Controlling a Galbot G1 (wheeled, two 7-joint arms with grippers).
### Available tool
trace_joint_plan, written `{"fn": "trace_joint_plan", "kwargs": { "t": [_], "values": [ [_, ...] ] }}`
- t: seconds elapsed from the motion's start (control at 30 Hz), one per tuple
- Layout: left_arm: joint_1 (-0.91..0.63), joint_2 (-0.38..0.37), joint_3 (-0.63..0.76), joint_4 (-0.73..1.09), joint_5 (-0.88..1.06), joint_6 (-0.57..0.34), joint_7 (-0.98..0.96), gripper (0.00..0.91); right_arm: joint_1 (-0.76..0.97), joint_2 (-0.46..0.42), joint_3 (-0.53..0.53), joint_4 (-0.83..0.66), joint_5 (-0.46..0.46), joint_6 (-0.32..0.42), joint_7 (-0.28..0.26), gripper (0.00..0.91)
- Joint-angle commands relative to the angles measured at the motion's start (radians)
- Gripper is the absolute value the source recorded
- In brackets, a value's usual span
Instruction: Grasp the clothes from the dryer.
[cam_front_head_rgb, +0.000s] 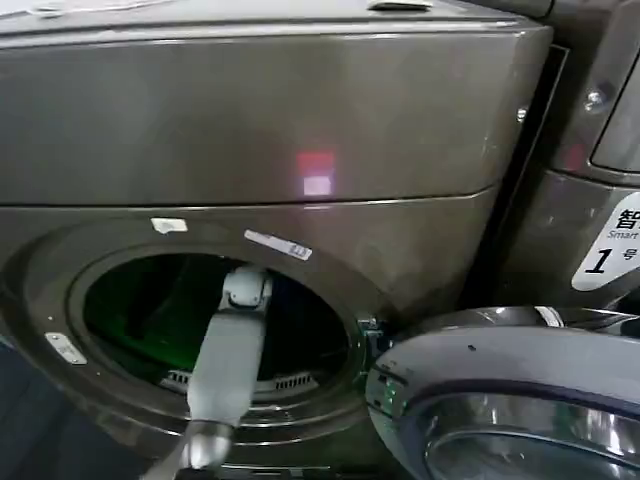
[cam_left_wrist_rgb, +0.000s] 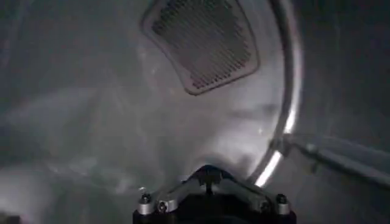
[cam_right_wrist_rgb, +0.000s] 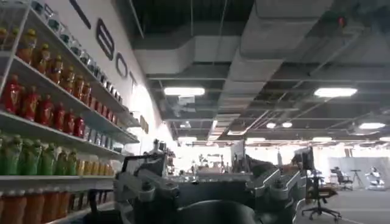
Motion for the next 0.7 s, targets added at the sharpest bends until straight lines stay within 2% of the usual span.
{"fn": "trace_joint_plan", "kwargs": {
  "t": [0.03, 0.3, 0.37, 0.7],
  "values": [
    [0.016, -0.007, 0.002, -0.044, -0.101, 0.021, -0.117, 0.0, -0.001, 0.0, 0.001, -0.007, -0.004, 0.006, 0.004, 0.907],
    [0.001, -0.008, 0.0, -0.031, -0.099, 0.017, -0.114, 0.0, 0.002, 0.0, -0.007, -0.013, -0.024, 0.009, 0.004, 0.907],
    [-0.005, -0.008, 0.001, -0.025, -0.097, 0.014, -0.114, 0.0, 0.002, 0.003, -0.003, -0.005, -0.021, 0.006, -0.014, 0.907],
    [-0.011, -0.004, 0.0, -0.027, -0.097, 0.013, -0.106, 0.0, 0.008, 0.003, 0.01, 0.011, -0.027, -0.006, -0.01, 0.907]
  ]
}}
